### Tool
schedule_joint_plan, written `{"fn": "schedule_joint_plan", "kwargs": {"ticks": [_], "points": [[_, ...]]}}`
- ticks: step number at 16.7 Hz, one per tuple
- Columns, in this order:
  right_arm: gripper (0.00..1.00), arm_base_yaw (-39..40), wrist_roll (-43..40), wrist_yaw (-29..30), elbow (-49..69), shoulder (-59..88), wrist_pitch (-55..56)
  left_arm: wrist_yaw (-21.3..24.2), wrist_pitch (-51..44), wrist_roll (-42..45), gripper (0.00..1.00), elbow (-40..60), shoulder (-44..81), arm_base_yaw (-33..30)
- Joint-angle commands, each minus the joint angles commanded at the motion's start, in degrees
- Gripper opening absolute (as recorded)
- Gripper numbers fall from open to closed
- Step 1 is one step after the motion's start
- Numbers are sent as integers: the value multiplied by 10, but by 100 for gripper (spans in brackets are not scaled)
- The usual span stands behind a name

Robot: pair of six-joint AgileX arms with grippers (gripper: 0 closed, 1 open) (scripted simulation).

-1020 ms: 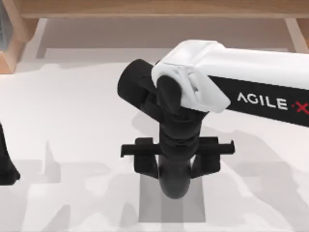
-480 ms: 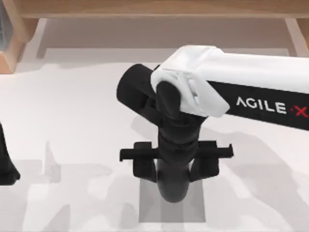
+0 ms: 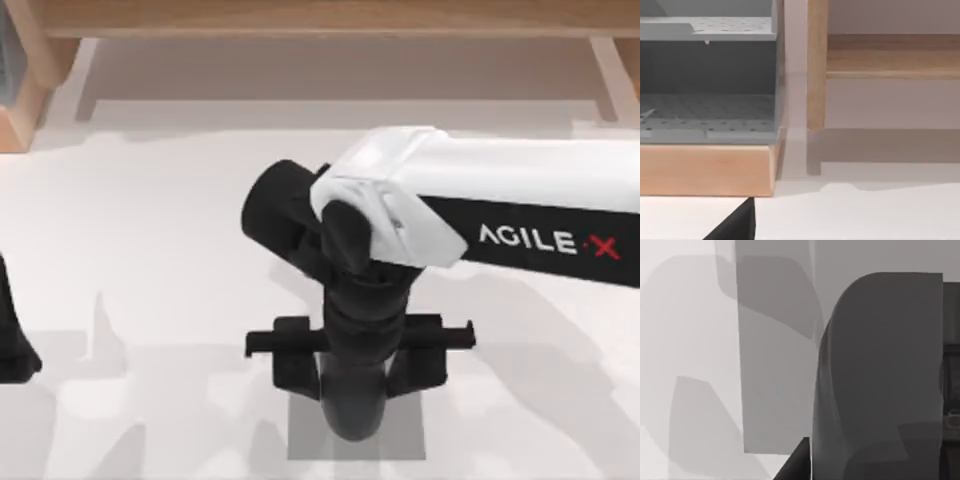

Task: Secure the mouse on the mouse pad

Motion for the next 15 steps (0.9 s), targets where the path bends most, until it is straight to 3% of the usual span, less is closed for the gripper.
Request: {"fn": "schedule_joint_plan", "kwargs": {"ticks": [10, 15], "points": [[0, -11, 4, 27, -7, 23, 34, 0, 0, 0, 100, 0, 0, 0], [38, -11, 4, 27, -7, 23, 34, 0, 0, 0, 100, 0, 0, 0]]}}
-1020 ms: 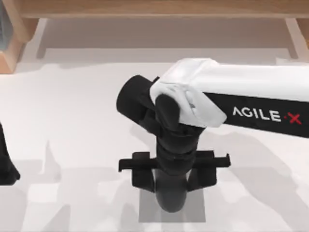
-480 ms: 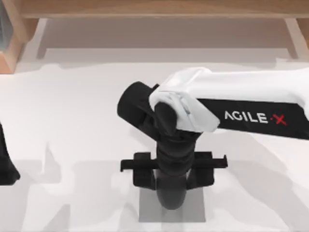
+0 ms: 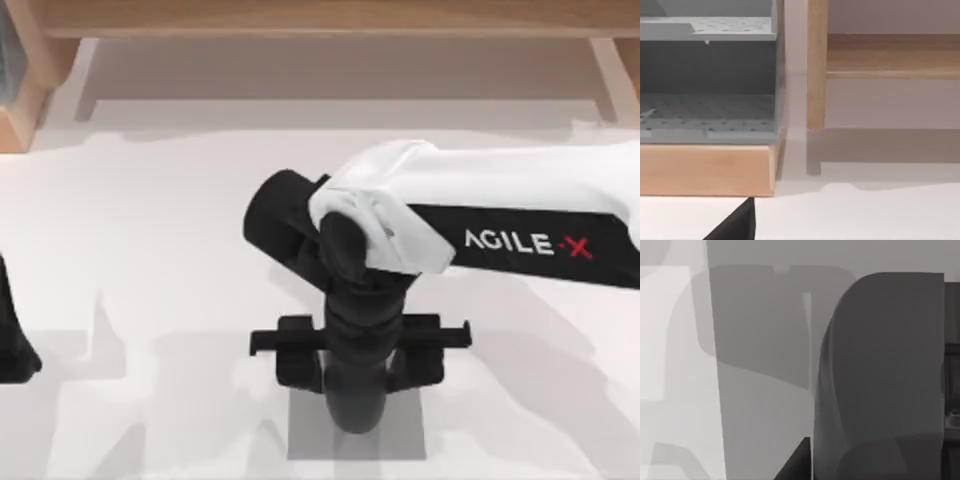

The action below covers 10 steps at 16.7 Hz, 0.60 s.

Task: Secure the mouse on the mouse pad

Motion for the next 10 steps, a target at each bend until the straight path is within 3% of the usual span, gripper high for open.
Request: {"fn": "schedule_joint_plan", "kwargs": {"ticks": [8, 10], "points": [[98, 0, 0, 0, 0, 0, 0, 0, 0, 0, 100, 0, 0, 0], [100, 0, 0, 0, 0, 0, 0, 0, 0, 0, 100, 0, 0, 0]]}}
